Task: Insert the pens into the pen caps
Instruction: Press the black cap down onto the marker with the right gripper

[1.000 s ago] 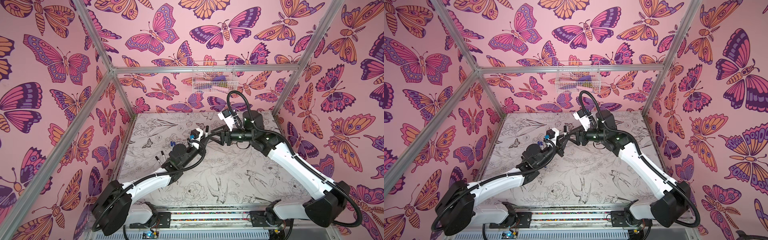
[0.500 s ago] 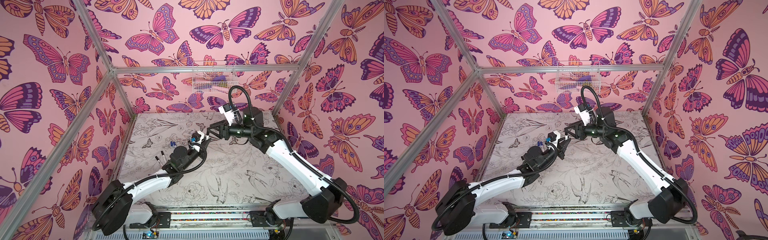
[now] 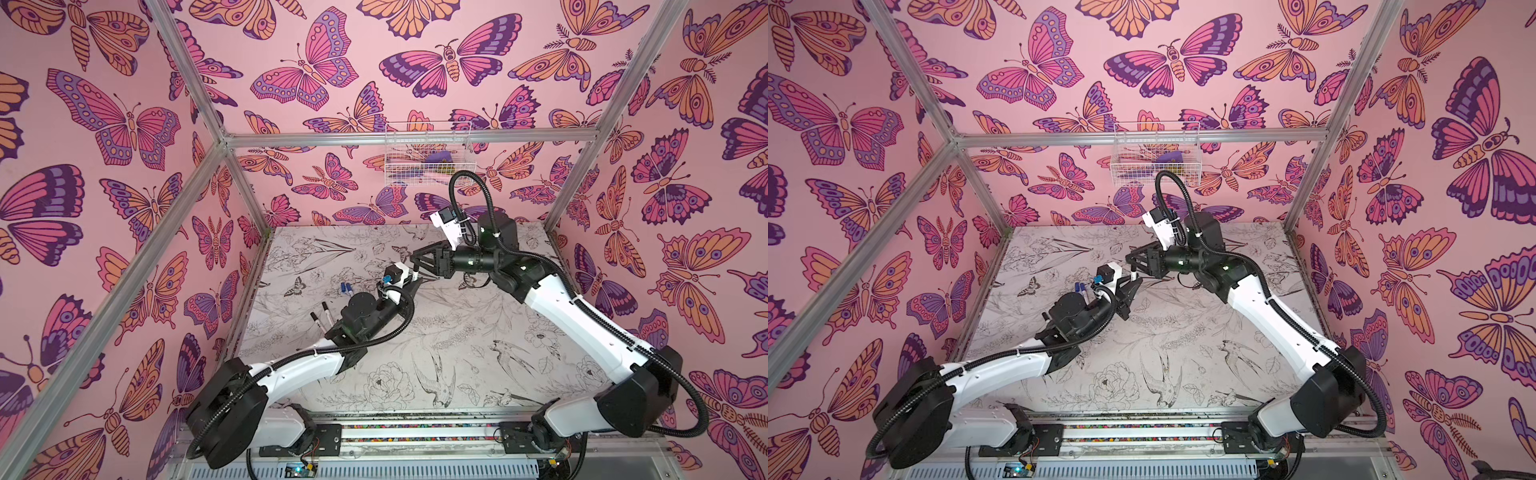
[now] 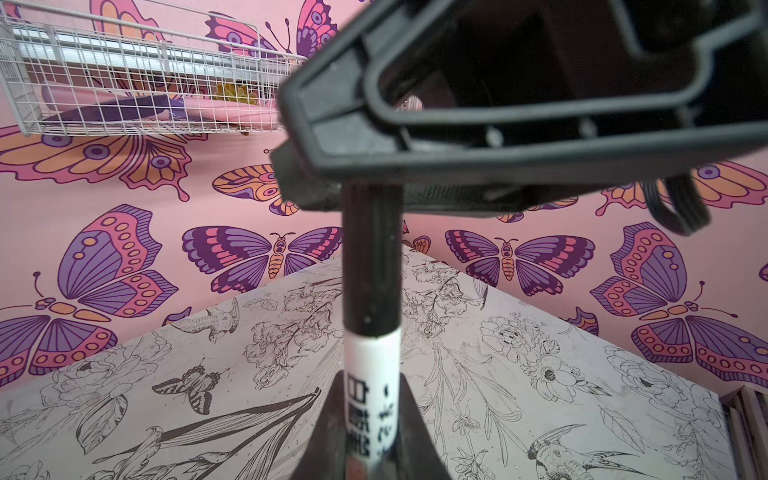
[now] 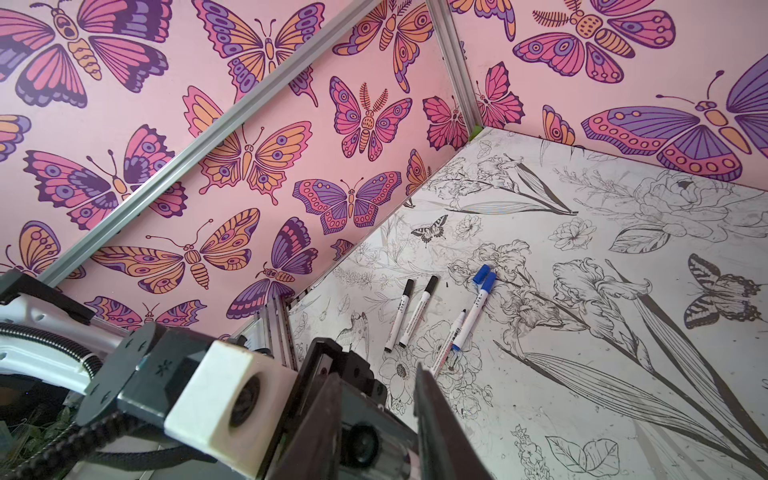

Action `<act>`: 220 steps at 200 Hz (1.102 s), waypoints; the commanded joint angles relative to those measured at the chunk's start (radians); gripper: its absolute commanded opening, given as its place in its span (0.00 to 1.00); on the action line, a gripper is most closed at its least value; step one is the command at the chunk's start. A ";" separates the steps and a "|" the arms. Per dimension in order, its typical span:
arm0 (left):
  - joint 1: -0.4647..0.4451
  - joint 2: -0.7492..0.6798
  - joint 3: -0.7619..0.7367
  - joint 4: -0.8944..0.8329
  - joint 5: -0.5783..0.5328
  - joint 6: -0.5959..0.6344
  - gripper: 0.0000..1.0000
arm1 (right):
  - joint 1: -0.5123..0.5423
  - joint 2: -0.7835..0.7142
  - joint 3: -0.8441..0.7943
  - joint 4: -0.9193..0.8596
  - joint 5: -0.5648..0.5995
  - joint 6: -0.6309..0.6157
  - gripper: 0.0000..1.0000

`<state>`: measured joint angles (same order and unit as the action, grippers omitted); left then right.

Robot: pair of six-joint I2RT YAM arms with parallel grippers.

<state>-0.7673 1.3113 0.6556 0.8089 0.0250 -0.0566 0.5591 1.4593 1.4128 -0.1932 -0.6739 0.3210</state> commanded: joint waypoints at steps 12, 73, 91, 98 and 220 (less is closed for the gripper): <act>-0.007 -0.003 -0.010 0.035 -0.011 -0.003 0.00 | 0.010 0.017 0.021 0.013 -0.017 0.010 0.28; -0.007 -0.020 0.017 0.034 -0.008 0.039 0.00 | 0.018 0.015 -0.002 -0.046 -0.011 -0.013 0.15; -0.007 -0.027 0.029 0.036 -0.008 0.060 0.00 | 0.019 0.013 -0.023 -0.071 -0.009 -0.014 0.11; -0.008 -0.029 0.034 0.036 -0.008 0.072 0.00 | 0.019 0.013 -0.029 -0.085 -0.006 -0.019 0.09; -0.044 -0.054 0.194 0.203 0.054 0.213 0.00 | -0.012 0.105 -0.134 -0.188 -0.086 0.103 0.01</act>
<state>-0.7837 1.2919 0.6956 0.6449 -0.0360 0.0948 0.5419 1.4666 1.3304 -0.1558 -0.7044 0.3584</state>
